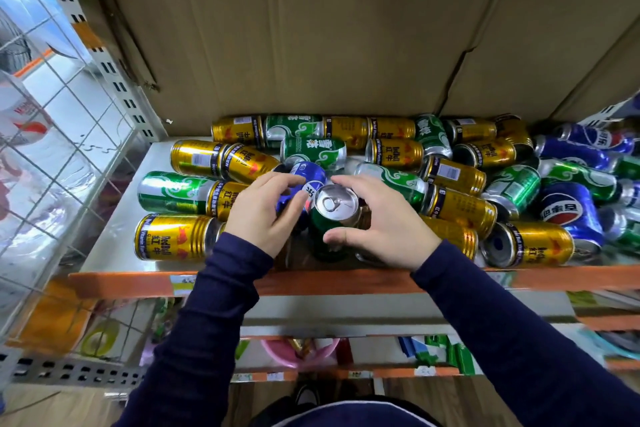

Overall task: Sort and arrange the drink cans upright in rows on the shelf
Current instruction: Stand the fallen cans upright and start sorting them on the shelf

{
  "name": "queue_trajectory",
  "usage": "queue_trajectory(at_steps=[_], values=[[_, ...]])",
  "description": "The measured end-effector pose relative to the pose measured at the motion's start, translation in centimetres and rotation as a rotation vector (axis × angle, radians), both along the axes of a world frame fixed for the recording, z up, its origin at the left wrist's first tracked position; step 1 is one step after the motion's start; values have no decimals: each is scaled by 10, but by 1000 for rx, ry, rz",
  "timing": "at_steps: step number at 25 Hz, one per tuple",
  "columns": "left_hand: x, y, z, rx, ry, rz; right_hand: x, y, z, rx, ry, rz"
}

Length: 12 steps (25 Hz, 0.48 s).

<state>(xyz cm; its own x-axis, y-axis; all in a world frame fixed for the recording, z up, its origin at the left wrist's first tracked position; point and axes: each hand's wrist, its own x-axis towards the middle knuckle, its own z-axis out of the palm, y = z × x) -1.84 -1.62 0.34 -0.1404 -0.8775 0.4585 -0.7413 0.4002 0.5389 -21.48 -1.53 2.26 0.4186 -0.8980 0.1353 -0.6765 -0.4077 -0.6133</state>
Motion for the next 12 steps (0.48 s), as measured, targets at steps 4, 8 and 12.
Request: queue_trajectory(at_steps=[4,8,12], values=[[2,-42,12,147,-172,84,-6,3,5,3,-47,-28],[-25,-82,28,439,-695,230,-6,3,8,-38,-3,-52],[-38,-85,29,499,-766,246,-10,2,11,-40,-34,-77]])
